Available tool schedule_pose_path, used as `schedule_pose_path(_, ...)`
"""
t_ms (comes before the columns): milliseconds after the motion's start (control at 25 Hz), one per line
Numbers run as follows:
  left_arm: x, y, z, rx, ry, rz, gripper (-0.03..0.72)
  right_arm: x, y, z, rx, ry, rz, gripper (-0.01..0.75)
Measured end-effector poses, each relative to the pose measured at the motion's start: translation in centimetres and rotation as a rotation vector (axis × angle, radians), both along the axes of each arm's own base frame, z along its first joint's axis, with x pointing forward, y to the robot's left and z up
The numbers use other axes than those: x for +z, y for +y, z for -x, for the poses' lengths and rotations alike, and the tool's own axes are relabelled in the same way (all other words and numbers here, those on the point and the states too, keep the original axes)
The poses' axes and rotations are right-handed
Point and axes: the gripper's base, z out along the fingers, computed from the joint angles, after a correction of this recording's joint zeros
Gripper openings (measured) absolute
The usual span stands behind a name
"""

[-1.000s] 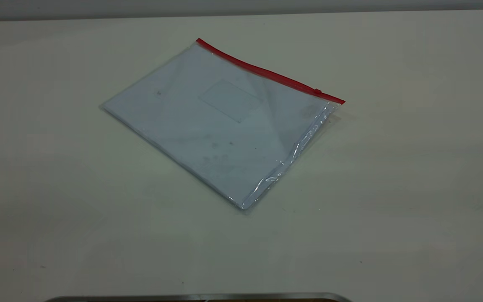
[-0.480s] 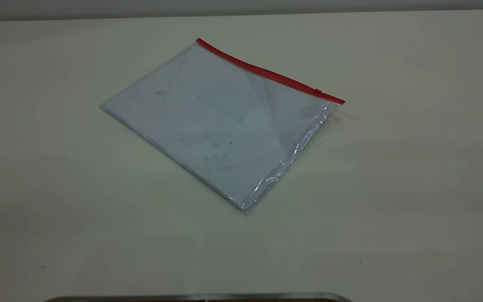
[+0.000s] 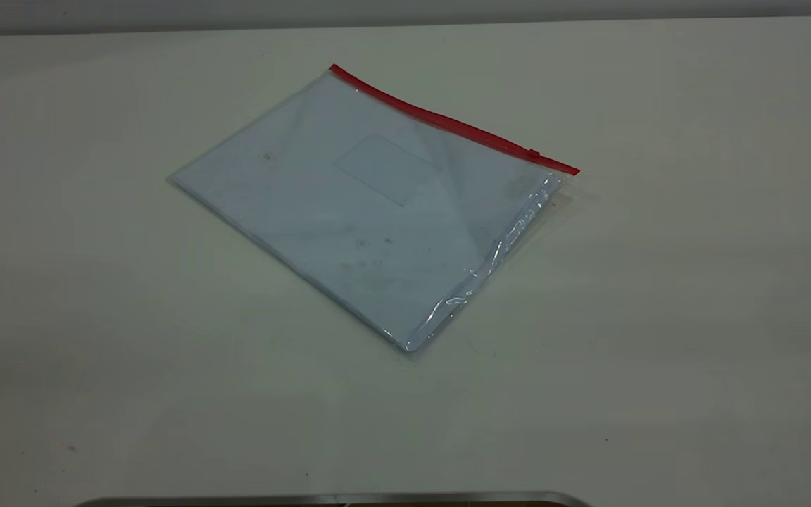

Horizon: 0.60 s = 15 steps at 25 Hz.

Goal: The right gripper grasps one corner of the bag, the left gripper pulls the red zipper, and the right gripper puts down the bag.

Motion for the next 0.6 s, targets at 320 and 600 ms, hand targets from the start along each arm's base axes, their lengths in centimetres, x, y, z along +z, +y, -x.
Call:
schedule_pose_path(320,0.00,0.00,0.00,0.000,0.000,0.000,0.467,0.00,0.00,0.00,0.000,0.000,0.000,0.435)
schedule_pose_path(600,0.00,-0.03,0.00,0.004,0.001,0.010,0.467,0.01,0.09,-0.01,0.006,-0.002,-0.009,0.435)
